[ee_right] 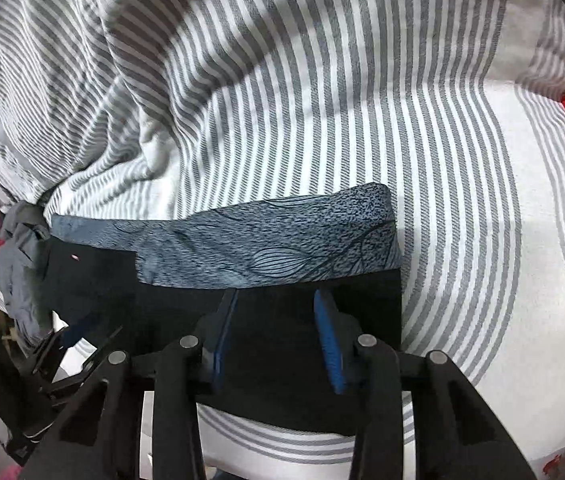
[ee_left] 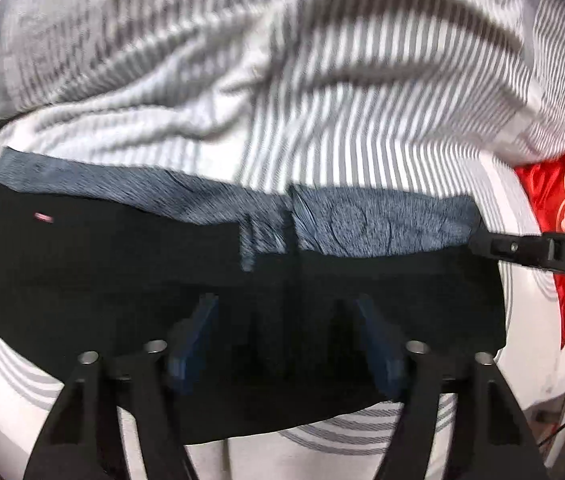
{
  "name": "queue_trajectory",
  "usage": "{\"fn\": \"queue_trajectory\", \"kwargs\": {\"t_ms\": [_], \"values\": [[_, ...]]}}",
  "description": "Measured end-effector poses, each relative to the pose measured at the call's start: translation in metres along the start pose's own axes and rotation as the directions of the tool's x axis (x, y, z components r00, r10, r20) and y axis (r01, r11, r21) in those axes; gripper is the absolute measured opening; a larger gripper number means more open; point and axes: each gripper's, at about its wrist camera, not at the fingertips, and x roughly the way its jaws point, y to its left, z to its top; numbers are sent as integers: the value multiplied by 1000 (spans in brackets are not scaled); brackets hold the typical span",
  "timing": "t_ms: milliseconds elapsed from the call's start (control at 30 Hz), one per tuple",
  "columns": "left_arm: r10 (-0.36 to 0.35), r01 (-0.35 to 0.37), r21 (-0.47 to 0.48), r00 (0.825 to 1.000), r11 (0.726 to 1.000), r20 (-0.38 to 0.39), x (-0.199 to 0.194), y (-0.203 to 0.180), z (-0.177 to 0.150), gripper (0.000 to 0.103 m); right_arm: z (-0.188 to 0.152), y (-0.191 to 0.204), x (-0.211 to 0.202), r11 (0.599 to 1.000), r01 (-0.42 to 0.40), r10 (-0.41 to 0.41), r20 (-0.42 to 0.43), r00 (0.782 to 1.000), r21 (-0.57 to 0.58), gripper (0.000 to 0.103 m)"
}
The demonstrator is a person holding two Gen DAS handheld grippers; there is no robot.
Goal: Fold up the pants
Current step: 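Lay the leg end over the folded trousers with the right gripper and release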
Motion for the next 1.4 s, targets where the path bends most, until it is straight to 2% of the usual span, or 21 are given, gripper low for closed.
{"fn": "queue_trajectory", "kwargs": {"t_ms": [133,200,233,300,433,500,633,733,833,900,933,967,1000,1033,1133,1200,1367,1400], "values": [[-11,10,-21,999,1000,-50,19,-2,-8,69,-1,-5,11,999,14,-14,-16,1000,-37,41],[-6,6,-2,997,1000,-73,30,-9,-20,68,-10,-5,30,998,26,-31,-77,997,-62,41],[2,-2,6,997,1000,-77,35,-12,-25,67,-13,-7,37,997,29,-36,-99,994,-72,41],[6,-7,-4,999,1000,-51,35,-12,-31,67,-13,1,29,993,36,-46,-87,995,-116,42],[-17,15,-48,999,999,-46,34,-8,-31,67,2,30,10,978,-61,44,-85,995,-200,43],[-18,16,-57,999,998,-34,31,-7,-34,66,17,58,9,955,-89,62,-101,993,-285,49],[-37,35,-104,999,994,-17,28,-2,-42,65,42,115,29,892,-145,69,-187,980,-429,51],[-51,50,-143,999,988,-2,27,2,-47,65,46,158,65,818,-144,-15,-271,962,-557,51],[-59,60,-172,998,983,13,25,5,-52,65,42,184,92,754,-125,-99,-299,949,-645,51],[-69,72,-199,997,977,22,25,8,-55,65,37,195,111,716,-129,-151,-333,931,-686,51],[-73,77,-210,997,975,25,23,9,-56,60,33,198,119,699,-126,-185,-349,919,-704,51],[-78,82,-219,997,972,26,23,9,-57,60,28,200,127,670,-100,-243,-344,907,-736,40],[-80,85,-228,996,970,28,22,11,-58,60,24,201,131,646,-74,-288,-333,898,-760,9],[-86,91,-239,996,967,29,21,13,-59,57,22,200,131,631,-51,-312,-313,897,-774,7],[-104,111,-265,994,958,41,14,18,-56,55,34,194,113,671,-13,-277,-267,923,-741,6],[-97,108,-256,994,960,56,10,20,-53,55,48,186,99,725,-5,-239,-259,936,-688,6],[-78,83,-225,996,971,31,21,22,-57,55,63,167,115,809,5,-211,-283,936,-587,6],[-71,75,-217,997,973,26,21,22,-60,55,63,164,120,830,-10,-189,-298,935,-558,10]]}}
